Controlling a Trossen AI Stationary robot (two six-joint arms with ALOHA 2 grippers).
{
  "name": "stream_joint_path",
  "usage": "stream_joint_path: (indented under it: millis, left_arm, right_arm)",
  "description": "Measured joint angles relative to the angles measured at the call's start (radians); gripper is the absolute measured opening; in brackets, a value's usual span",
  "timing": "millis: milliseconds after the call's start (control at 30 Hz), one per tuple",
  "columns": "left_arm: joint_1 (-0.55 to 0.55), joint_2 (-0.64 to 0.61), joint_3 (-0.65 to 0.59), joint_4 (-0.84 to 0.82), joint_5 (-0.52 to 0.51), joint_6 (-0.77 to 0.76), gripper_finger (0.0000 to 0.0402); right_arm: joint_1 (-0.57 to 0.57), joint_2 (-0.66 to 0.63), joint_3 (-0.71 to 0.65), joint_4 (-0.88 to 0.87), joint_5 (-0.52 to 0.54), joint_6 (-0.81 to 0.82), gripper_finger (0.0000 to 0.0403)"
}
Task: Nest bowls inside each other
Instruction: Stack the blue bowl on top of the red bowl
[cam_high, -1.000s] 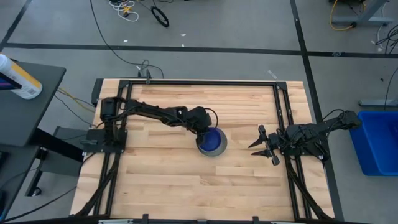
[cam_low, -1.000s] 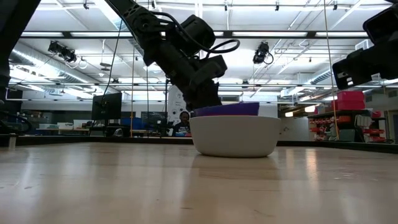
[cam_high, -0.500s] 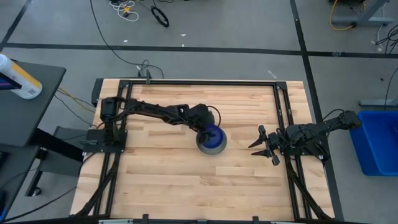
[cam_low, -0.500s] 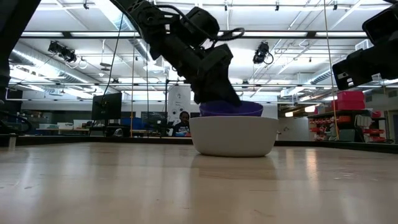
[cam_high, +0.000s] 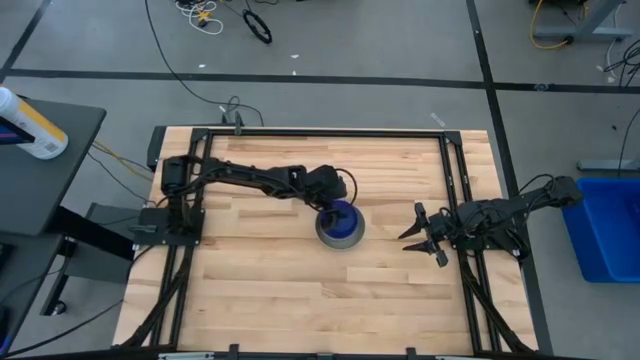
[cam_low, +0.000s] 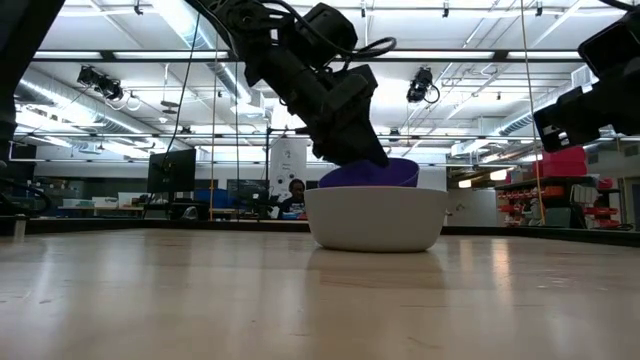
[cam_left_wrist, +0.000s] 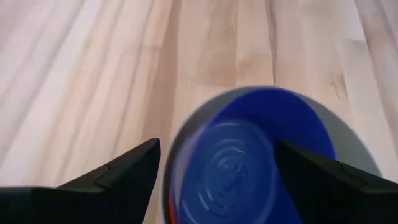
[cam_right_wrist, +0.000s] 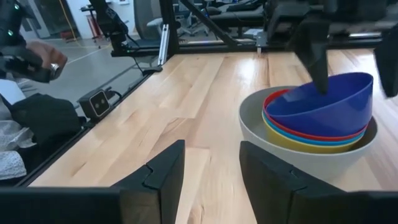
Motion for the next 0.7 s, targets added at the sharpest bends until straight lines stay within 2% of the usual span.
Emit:
stream_joint_path:
  millis: [233, 467, 600, 700]
  left_arm:
    - [0.003, -0.007, 0.000, 0.092, -0.078, 0.016, 0.0323]
    - [-0.001, -0.007, 0.000, 0.207, -0.096, -0.005, 0.0303]
    - [-0.016, -0.002, 0.000, 0.269, -0.118, -0.004, 0.0256]
    - [-0.032, 0.000, -0.001, 0.294, -0.127, 0.020, 0.0188]
  right_arm:
    - [0.000, 0.025, 0.000, -0.001, 0.000, 0.000, 0.0163]
    - [0.000, 0.032, 0.000, 0.000, 0.000, 0.000, 0.0162]
    - [0.000, 0.032, 0.000, 0.000, 0.000, 0.000, 0.0164]
    - [0.000, 0.032, 0.000, 0.000, 0.000, 0.000, 0.0165]
